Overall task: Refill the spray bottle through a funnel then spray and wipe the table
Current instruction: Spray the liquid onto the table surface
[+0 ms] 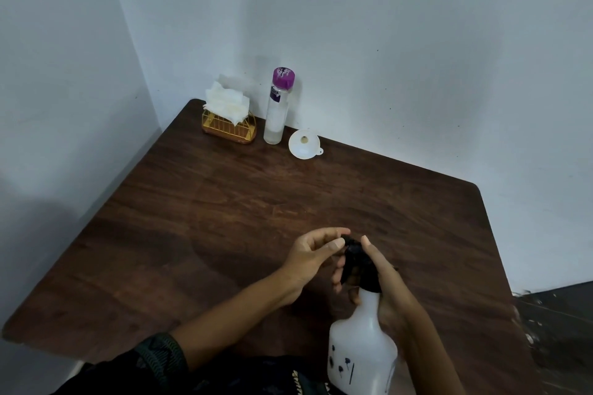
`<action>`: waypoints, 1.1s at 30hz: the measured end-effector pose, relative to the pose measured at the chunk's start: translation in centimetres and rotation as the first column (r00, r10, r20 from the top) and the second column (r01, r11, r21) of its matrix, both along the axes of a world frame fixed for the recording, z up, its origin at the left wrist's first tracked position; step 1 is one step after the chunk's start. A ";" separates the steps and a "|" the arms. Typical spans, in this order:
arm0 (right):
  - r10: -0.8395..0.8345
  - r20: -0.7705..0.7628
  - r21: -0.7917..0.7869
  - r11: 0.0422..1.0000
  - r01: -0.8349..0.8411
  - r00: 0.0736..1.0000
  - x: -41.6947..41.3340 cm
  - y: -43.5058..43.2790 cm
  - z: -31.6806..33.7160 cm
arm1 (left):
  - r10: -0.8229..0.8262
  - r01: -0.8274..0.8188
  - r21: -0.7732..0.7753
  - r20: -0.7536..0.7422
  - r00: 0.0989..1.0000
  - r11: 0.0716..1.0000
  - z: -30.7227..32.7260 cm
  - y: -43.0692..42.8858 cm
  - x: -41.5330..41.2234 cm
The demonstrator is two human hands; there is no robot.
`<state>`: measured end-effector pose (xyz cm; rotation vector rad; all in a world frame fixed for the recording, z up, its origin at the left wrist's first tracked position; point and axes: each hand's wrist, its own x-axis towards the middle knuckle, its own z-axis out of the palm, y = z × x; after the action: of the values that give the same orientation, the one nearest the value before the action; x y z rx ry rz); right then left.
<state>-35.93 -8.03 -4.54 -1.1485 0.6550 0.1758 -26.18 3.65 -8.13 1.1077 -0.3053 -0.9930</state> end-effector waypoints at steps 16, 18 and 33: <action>0.150 0.093 -0.085 0.986 -0.142 0.984 0.5 -0.2 0.8 | -0.044 -0.082 0.267 0.436 0.899 0.960 2.2 -0.5 2.1; 0.127 0.102 -0.066 0.990 -0.121 0.987 0.4 -0.3 0.9 | -0.034 -0.036 0.182 0.369 0.929 0.983 2.3 0.0 2.2; 0.176 0.137 -0.059 0.984 -0.169 0.975 1.0 0.1 0.6 | -0.111 0.010 0.250 0.392 0.913 0.968 2.6 -0.2 2.2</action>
<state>-34.93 -7.96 -3.96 -1.2515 0.4358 0.2253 -23.99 3.46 -5.53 1.5400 -0.5662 -0.8647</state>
